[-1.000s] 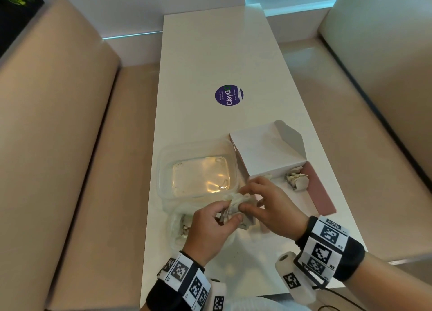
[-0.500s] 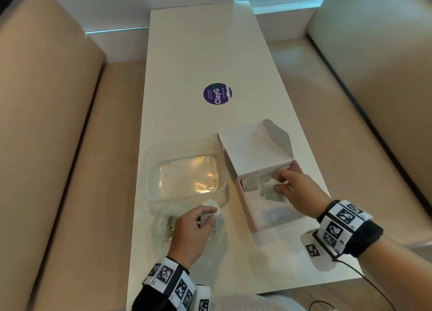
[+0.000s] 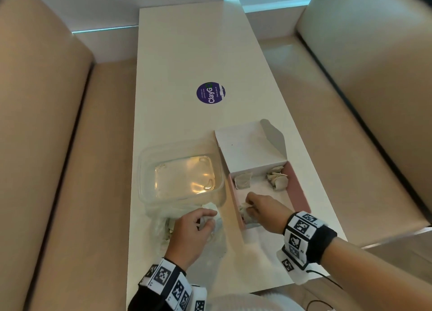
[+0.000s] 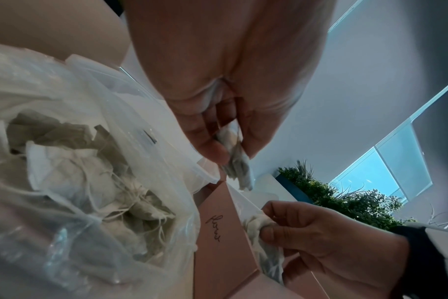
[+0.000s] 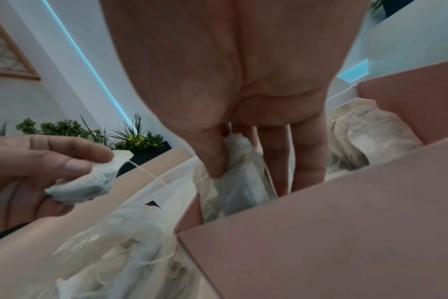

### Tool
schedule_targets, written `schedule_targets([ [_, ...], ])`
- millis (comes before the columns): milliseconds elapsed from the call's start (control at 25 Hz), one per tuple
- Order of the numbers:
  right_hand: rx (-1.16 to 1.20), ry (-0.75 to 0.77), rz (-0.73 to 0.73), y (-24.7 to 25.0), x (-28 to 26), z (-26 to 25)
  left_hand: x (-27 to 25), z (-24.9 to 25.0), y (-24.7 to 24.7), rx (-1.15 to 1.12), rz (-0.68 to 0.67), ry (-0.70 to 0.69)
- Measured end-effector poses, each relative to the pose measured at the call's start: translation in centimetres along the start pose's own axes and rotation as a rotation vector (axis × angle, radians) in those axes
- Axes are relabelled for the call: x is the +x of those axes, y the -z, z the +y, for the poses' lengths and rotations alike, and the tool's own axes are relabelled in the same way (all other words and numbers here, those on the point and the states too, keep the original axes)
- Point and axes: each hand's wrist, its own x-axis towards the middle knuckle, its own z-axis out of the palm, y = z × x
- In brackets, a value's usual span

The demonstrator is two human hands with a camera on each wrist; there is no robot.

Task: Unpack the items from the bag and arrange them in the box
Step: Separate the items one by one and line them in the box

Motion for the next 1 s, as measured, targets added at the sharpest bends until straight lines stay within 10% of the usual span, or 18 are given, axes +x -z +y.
schedule_targets([
  [400, -0.121, -0.035, 0.237, 3.5, 2.0, -0.3, -0.1, -0.6, 0.8, 0.006, -0.028, 0.033],
  [600, -0.196, -0.097, 0.014, 4.1, 5.3, -1.4, -0.4, -0.6, 0.8, -0.004, -0.034, 0.029],
  [1000, -0.181, -0.204, 0.100, 4.0, 6.7, -2.0, -0.6, -1.1, 1.1, 0.030, -0.065, 0.026],
])
